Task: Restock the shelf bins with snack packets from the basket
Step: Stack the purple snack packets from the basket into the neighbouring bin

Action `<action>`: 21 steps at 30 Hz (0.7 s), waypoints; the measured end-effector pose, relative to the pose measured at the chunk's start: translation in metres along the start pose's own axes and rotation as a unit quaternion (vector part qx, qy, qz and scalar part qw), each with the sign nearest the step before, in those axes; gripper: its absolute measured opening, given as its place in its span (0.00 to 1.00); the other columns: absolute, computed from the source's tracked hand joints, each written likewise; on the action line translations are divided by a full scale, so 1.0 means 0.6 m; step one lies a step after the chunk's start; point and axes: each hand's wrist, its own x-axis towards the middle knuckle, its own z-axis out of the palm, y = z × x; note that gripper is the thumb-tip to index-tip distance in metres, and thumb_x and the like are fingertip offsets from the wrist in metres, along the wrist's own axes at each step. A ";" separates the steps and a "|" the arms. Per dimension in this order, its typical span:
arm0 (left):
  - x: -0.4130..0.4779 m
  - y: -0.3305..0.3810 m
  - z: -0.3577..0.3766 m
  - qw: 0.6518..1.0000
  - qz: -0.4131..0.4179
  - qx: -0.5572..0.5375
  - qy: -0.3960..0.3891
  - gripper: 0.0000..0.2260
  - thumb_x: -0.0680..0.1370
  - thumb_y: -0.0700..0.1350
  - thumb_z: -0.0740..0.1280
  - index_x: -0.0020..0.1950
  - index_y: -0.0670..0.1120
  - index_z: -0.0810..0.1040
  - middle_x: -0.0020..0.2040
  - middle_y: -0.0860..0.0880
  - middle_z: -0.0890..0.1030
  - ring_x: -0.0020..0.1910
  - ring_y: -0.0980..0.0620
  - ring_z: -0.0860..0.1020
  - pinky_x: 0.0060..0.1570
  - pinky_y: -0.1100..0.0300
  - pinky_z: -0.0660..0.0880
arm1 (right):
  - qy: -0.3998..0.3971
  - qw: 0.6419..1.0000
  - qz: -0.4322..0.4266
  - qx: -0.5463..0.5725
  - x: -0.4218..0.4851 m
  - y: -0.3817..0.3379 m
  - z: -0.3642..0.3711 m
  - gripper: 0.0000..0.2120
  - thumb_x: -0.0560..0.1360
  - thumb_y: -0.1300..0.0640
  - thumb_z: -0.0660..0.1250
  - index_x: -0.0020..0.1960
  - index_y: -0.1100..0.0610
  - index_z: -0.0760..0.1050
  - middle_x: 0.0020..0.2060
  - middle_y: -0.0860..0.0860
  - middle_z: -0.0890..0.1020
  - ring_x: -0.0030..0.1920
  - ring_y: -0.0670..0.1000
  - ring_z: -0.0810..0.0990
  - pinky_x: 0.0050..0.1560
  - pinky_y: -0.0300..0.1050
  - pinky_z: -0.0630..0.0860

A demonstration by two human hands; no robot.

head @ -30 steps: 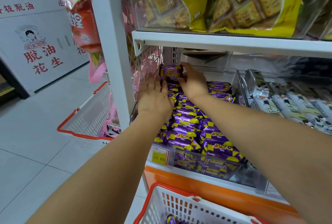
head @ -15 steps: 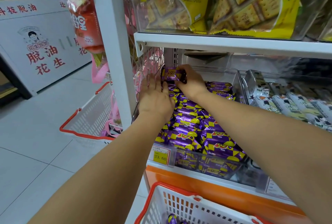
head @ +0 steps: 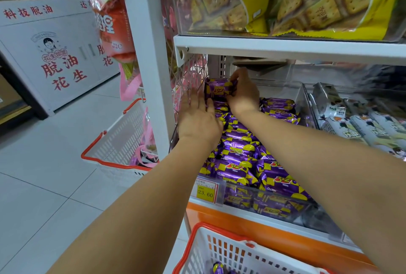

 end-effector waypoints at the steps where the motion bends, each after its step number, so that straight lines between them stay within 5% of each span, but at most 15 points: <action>1: 0.000 0.000 0.000 1.000 0.000 0.001 0.000 0.27 0.83 0.55 0.47 0.79 0.44 0.51 0.79 0.39 0.50 0.78 0.41 0.43 0.76 0.44 0.44 | -0.001 1.000 -0.001 0.001 0.000 0.001 0.000 0.18 0.71 0.70 0.66 0.48 0.50 0.64 0.36 0.44 0.74 0.41 0.51 0.77 0.45 0.52 0.78; 8: 0.001 0.001 0.003 1.000 -0.004 0.014 -0.002 0.27 0.82 0.55 0.45 0.79 0.44 0.51 0.79 0.40 0.49 0.78 0.40 0.43 0.76 0.44 0.43 | -0.023 0.999 -0.037 -0.006 -0.006 0.005 -0.010 0.13 0.74 0.65 0.68 0.54 0.56 0.69 0.44 0.49 0.76 0.45 0.54 0.79 0.47 0.56 0.79; 21: 0.000 0.003 0.004 1.000 -0.004 0.027 0.001 0.28 0.82 0.55 0.45 0.79 0.44 0.51 0.79 0.39 0.51 0.78 0.40 0.44 0.76 0.43 0.43 | -0.034 0.998 -0.038 -0.029 -0.008 0.008 -0.012 0.18 0.78 0.57 0.66 0.64 0.53 0.65 0.50 0.53 0.81 0.46 0.58 0.81 0.46 0.53 0.78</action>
